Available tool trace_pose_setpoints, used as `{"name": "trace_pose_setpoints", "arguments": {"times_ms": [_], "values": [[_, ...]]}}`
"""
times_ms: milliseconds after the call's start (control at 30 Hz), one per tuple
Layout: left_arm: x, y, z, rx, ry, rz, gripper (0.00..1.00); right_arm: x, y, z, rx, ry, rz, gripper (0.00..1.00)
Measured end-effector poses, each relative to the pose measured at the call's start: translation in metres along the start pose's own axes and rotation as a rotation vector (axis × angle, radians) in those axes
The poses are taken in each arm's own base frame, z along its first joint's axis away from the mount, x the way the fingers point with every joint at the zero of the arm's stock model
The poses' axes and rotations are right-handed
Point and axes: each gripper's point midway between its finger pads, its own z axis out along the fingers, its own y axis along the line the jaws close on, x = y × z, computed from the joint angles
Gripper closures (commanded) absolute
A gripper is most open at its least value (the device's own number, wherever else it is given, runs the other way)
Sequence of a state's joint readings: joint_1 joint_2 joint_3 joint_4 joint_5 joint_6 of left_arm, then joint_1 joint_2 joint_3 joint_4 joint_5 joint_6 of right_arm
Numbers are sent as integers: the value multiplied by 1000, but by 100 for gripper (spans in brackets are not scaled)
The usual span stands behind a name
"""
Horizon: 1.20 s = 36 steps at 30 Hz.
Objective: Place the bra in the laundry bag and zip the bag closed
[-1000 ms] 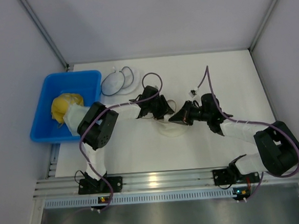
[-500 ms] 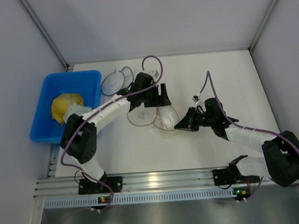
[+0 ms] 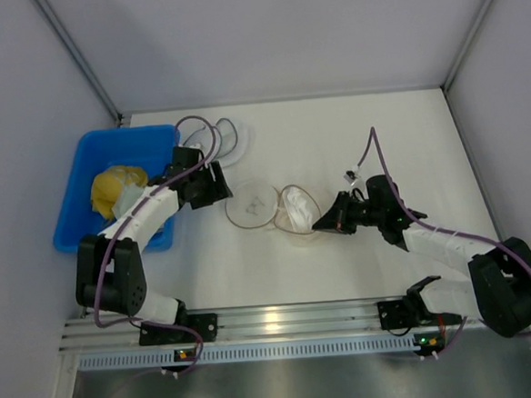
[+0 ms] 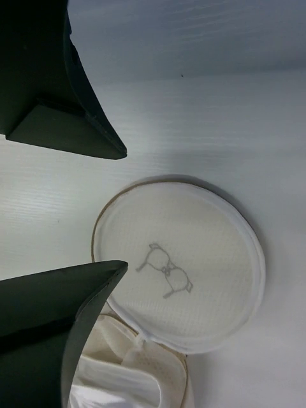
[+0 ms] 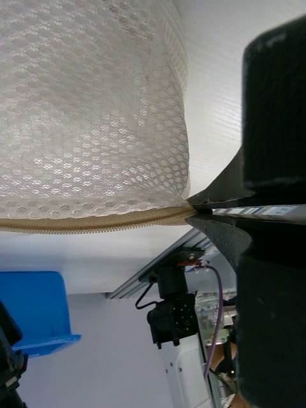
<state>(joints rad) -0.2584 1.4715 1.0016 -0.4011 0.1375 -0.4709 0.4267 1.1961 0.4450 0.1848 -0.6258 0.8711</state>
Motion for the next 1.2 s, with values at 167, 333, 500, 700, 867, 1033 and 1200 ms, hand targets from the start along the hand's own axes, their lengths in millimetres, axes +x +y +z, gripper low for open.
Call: {"name": "trace_pose_setpoints", "arguments": {"times_ms": [167,333,500,700,867,1033,1200], "values": [[19,23,12,-75,70,-8,35,0,-1,-1,2,-2,-5,100],[29,37,33,-129,132,19,40,1,-3,-5,8,-8,-8,100],[39,46,54,-158,191,27,47,1,-3,-5,7,-9,-17,100],[41,38,62,-136,194,59,71,1,-5,-6,10,-9,-23,100],[46,25,68,-103,193,97,100,0,-7,-6,14,-12,-32,100],[43,23,67,-90,184,147,100,0,-13,-10,39,4,-69,100],[4,7,43,-70,94,248,100,-5,-10,-14,46,10,-132,100]]}}
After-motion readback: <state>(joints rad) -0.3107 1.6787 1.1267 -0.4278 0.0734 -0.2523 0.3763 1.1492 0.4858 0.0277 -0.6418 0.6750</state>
